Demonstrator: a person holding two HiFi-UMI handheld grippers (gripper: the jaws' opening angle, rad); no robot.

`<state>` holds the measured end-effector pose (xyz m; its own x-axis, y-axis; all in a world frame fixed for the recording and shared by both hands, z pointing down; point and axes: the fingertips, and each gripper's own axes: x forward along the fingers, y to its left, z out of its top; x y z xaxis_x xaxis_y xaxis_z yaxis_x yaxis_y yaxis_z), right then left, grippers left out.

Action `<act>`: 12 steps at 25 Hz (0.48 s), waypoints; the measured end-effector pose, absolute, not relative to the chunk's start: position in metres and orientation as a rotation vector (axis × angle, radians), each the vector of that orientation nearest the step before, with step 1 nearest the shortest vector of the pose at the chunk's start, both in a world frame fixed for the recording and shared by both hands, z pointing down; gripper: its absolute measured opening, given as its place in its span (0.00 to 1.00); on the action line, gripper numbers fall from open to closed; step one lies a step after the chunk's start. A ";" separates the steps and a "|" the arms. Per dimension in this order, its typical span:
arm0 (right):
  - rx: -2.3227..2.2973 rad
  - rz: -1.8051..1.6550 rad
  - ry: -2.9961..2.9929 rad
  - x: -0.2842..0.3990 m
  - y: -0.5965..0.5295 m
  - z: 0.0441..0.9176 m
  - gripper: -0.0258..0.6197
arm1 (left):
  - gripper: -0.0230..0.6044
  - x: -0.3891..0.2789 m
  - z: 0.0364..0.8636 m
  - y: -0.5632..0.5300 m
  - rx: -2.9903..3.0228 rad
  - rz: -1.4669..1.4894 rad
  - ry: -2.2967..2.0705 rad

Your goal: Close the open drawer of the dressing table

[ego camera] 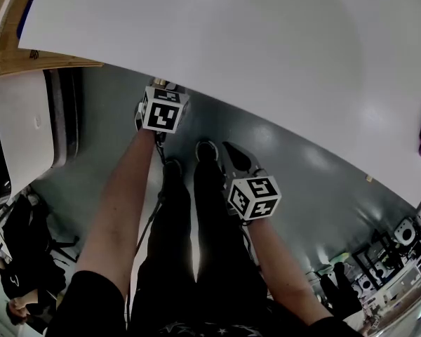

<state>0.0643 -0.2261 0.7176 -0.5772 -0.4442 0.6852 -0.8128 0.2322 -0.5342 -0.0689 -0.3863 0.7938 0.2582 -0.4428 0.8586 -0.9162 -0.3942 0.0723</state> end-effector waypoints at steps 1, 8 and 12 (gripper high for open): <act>1.155 1.287 -2.123 0.063 -0.226 0.717 0.04 | 0.16 -0.068 0.794 -0.386 1.954 1.052 -1.223; 1.159 1.253 -2.138 0.060 -0.230 0.709 0.04 | 0.16 -0.067 0.793 -0.382 2.052 1.181 -1.194; 1.194 1.234 -2.136 0.060 -0.231 0.701 0.04 | 0.18 -0.070 0.786 -0.376 2.036 1.112 -1.180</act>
